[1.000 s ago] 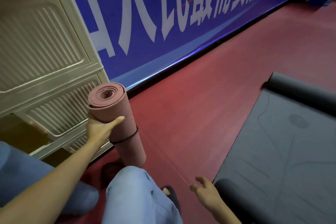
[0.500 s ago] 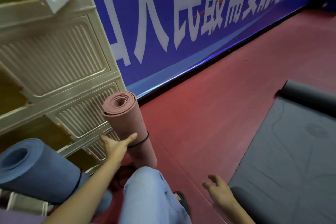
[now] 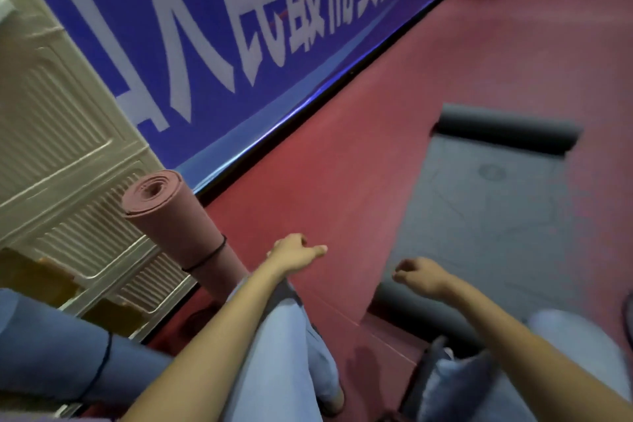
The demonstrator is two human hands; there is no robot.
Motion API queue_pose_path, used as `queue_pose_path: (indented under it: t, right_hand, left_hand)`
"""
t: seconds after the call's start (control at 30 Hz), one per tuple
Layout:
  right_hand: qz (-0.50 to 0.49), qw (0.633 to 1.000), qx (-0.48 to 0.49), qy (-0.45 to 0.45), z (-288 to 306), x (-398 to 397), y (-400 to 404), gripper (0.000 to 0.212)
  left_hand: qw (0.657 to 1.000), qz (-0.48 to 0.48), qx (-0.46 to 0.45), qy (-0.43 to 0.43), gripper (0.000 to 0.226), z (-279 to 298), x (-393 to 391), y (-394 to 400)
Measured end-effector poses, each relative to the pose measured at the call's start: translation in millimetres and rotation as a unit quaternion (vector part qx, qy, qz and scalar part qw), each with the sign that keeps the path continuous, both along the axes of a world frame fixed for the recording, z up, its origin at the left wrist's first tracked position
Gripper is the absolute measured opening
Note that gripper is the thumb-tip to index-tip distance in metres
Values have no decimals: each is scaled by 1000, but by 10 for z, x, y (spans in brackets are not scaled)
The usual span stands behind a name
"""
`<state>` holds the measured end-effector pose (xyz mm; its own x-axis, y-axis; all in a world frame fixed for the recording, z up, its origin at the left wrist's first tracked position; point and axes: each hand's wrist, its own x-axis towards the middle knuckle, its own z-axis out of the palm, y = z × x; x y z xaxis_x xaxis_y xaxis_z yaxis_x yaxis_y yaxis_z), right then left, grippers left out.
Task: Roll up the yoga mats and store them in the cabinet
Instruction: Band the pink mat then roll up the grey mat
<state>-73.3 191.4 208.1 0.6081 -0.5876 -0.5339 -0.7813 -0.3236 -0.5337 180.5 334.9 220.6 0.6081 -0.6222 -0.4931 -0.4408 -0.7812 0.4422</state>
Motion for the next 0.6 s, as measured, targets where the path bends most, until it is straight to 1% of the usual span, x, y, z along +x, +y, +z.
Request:
queue_pose_path:
  t: [0.07, 0.13, 0.2, 0.3, 0.4, 0.43, 0.5, 0.6]
  right_hand:
    - [-10, 1000, -12, 16, 200, -325, -176, 29]
    - [-46, 999, -15, 11, 333, -643, -391, 31]
    - [-99, 995, -18, -11, 369, -954, -562, 31]
    - [-191, 981, -23, -28, 174, -1415, -679, 32]
    - [-232, 972, -9, 36, -123, -1678, -683, 28]
    - [-236, 971, -5, 40, -175, -1681, -696, 29]
    - [-233, 972, -8, 5, -253, -1611, -777, 29]
    - [-241, 970, 4, 1, -337, -1456, -924, 20]
  left_hand:
    - [996, -85, -15, -4, 71, 14, -363, -330]
    - [987, -161, -14, 9, 56, 13, -771, -603]
    - [970, -242, 20, 17, 55, -27, -1163, -805]
    - [935, -345, 83, 18, 56, -161, -1606, -969]
    - [908, -395, 137, 19, 51, -323, -1834, -1119]
    - [903, -403, 149, 18, 51, -371, -1888, -1176]
    - [896, -411, 166, 2, 50, -476, -1961, -1310]
    - [881, -429, 194, -38, 47, -677, -2081, -1549]
